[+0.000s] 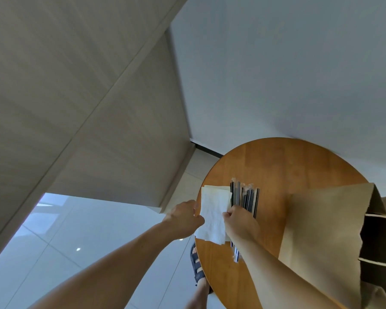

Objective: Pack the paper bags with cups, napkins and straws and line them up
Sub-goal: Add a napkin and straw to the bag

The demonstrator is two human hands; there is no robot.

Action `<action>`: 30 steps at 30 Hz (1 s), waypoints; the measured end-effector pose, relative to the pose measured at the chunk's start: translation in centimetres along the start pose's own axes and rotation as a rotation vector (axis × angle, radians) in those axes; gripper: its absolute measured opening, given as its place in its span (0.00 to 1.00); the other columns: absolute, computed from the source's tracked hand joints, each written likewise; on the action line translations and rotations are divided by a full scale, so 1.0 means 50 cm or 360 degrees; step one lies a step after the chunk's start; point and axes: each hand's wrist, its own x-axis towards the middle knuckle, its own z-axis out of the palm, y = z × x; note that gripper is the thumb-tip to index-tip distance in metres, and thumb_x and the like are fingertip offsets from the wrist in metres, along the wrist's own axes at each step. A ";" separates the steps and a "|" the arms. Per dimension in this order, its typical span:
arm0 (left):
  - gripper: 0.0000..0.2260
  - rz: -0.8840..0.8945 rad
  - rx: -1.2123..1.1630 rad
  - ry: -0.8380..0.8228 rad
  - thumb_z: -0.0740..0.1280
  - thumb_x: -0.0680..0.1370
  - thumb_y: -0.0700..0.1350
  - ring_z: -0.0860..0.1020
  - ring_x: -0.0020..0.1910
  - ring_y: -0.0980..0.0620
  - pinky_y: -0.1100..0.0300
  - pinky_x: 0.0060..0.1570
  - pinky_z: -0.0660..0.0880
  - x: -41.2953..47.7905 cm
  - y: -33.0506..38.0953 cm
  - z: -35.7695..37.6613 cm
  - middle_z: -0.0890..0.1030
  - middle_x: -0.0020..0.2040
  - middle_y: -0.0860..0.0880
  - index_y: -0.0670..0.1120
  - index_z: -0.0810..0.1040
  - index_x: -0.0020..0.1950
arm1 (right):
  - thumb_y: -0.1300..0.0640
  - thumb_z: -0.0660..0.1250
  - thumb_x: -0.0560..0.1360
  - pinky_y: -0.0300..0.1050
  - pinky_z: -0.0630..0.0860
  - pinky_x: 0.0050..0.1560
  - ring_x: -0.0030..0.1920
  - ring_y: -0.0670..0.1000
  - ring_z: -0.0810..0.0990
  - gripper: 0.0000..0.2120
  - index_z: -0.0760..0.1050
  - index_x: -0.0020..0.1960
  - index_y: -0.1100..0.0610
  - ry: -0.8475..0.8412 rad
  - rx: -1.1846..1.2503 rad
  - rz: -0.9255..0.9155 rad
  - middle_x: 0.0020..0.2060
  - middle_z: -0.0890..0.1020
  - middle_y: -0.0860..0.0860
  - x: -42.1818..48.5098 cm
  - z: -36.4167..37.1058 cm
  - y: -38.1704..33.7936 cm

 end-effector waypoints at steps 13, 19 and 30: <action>0.15 -0.0016 0.0023 -0.0005 0.65 0.80 0.49 0.75 0.47 0.54 0.70 0.35 0.67 -0.007 0.011 0.010 0.77 0.56 0.52 0.48 0.73 0.66 | 0.51 0.62 0.79 0.39 0.71 0.26 0.30 0.45 0.79 0.12 0.77 0.41 0.55 0.0002 0.0191 -0.0027 0.31 0.78 0.46 0.006 0.029 0.017; 0.16 -0.0013 -0.0064 0.0046 0.62 0.81 0.49 0.73 0.47 0.57 0.68 0.39 0.68 -0.007 0.028 0.007 0.77 0.62 0.50 0.47 0.71 0.68 | 0.62 0.71 0.72 0.38 0.73 0.32 0.37 0.48 0.79 0.07 0.74 0.41 0.53 -0.0067 0.1109 0.0043 0.35 0.79 0.48 -0.006 0.006 0.020; 0.13 -0.0302 -0.1200 0.0007 0.65 0.81 0.41 0.78 0.60 0.41 0.41 0.64 0.75 0.006 0.085 0.036 0.79 0.62 0.42 0.41 0.76 0.65 | 0.61 0.68 0.78 0.45 0.79 0.39 0.41 0.52 0.83 0.01 0.77 0.47 0.57 -0.0046 0.1838 0.0051 0.39 0.83 0.53 -0.044 -0.040 0.074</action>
